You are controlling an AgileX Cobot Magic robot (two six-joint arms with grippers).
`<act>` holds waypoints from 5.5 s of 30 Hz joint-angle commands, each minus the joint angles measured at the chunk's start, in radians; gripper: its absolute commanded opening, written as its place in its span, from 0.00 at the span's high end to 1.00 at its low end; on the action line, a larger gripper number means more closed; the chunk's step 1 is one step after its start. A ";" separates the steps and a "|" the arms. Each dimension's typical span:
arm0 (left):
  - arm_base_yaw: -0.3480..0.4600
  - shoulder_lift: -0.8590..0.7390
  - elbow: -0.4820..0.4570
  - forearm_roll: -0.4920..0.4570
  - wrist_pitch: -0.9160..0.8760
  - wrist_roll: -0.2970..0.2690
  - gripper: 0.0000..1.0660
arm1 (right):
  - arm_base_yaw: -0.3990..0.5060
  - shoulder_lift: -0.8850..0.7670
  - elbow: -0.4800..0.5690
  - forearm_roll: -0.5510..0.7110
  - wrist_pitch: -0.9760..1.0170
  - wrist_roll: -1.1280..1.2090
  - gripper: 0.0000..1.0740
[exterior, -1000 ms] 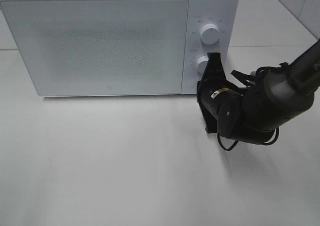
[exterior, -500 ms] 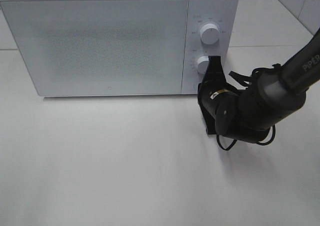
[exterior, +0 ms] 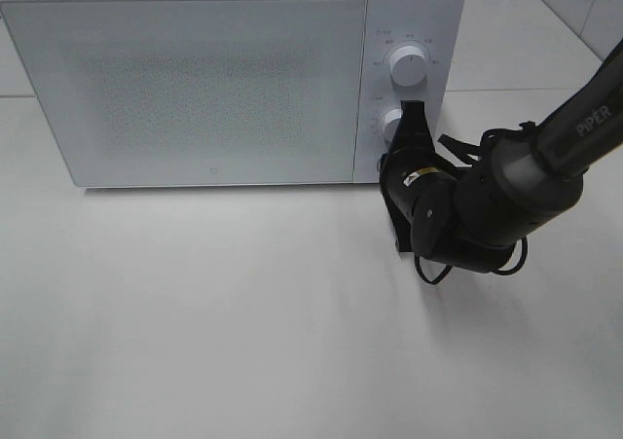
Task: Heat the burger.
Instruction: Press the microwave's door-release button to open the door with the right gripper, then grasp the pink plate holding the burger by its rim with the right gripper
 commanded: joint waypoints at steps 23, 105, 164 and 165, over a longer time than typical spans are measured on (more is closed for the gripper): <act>0.001 -0.015 0.002 0.002 0.002 -0.001 0.06 | -0.048 0.003 -0.165 -0.041 -0.197 -0.061 1.00; 0.001 -0.015 0.002 0.002 0.002 -0.001 0.06 | -0.058 -0.570 0.140 -0.558 1.014 -0.843 0.98; 0.001 -0.015 0.002 0.002 0.002 -0.001 0.06 | 0.105 -0.558 -0.084 -1.115 1.334 -2.254 0.14; 0.001 -0.015 0.002 0.002 0.002 -0.001 0.06 | 0.105 -0.558 -0.084 -1.115 1.334 -2.254 0.14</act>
